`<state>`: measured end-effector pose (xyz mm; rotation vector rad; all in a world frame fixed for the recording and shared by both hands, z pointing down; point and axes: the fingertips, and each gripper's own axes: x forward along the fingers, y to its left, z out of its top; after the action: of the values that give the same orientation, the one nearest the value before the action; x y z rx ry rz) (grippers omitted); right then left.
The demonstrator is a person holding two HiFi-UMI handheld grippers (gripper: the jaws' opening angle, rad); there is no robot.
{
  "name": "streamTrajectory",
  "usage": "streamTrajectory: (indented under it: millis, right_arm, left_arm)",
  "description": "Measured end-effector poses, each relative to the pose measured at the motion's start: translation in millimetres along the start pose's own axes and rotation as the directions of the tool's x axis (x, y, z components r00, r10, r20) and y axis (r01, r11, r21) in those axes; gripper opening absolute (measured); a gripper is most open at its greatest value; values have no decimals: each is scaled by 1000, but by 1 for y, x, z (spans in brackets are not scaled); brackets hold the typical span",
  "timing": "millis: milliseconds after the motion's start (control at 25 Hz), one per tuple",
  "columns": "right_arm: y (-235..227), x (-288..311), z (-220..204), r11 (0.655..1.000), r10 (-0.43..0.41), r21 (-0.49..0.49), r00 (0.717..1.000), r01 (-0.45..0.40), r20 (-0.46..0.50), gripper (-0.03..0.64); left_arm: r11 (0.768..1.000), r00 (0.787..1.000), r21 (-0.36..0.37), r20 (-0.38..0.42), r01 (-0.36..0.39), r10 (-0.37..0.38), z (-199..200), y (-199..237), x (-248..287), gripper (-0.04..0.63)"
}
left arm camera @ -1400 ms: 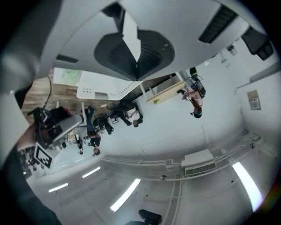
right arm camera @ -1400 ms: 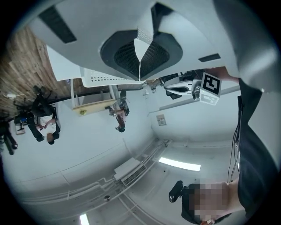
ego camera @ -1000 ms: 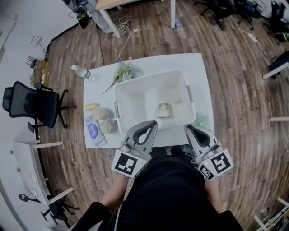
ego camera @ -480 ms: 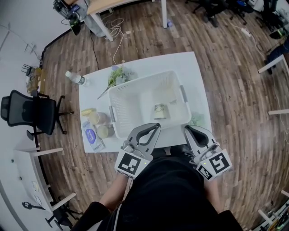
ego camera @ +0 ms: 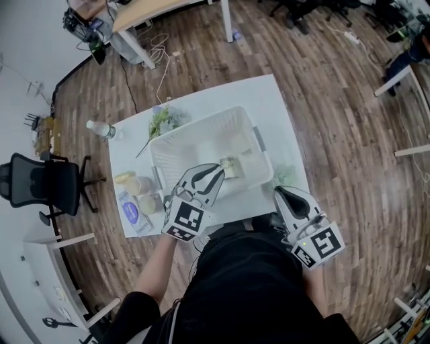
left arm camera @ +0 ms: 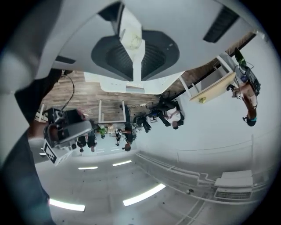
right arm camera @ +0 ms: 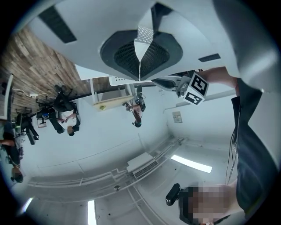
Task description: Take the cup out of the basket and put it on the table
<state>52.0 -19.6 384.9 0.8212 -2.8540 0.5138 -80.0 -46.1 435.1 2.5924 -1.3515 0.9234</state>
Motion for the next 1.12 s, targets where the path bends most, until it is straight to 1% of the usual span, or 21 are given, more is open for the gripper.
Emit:
streamTrajectory:
  millis: [40, 120, 200, 240, 320, 400, 440, 520, 680, 760, 880, 1120]
  right_arm:
    - [-3, -4, 0, 1000, -14, 3, 1000, 14, 3, 26]
    - [-9, -11, -1, 999, -43, 12, 999, 43, 9, 26]
    - [-14, -18, 0, 997, -71, 20, 997, 71, 14, 26]
    - [-17, -22, -1, 996, -85, 25, 996, 84, 15, 26]
    - [-21, -29, -2, 993, -110, 36, 994, 110, 16, 26]
    - [-24, -35, -4, 990, -135, 47, 991, 134, 18, 26]
    - [-26, -39, -5, 988, -146, 50, 989, 145, 19, 26]
    - [-30, -45, -6, 985, -166, 57, 986, 165, 19, 26]
    - [-41, -56, -9, 977, -202, 75, 979, 200, 21, 26]
    - [-45, -60, -9, 974, -213, 80, 977, 211, 20, 26]
    - [-52, -65, -9, 971, -226, 89, 974, 224, 20, 26]
    - [-57, -70, -12, 967, -236, 99, 972, 233, 16, 26]
  left_arm:
    - [999, 999, 32, -35, 20, -19, -6, 1, 7, 73]
    - [994, 993, 88, -104, 66, -57, -18, 4, 23, 97]
    - [984, 980, 129, -177, 120, -96, -32, 5, 39, 120]
    - [978, 969, 142, -218, 154, -121, -41, 3, 47, 132]
    - [960, 935, 156, -308, 231, -175, -64, -3, 60, 160]
    - [940, 894, 166, -394, 298, -214, -89, -10, 73, 204]
    - [931, 875, 169, -428, 325, -227, -100, -13, 78, 213]
    - [918, 843, 157, -475, 365, -254, -117, -21, 89, 221]
    - [895, 775, 97, -545, 436, -319, -142, -37, 102, 221]
    - [885, 750, 88, -573, 457, -330, -153, -43, 106, 220]
    - [878, 734, 112, -602, 466, -313, -166, -46, 113, 221]
    - [871, 717, 144, -638, 470, -281, -184, -48, 120, 221]
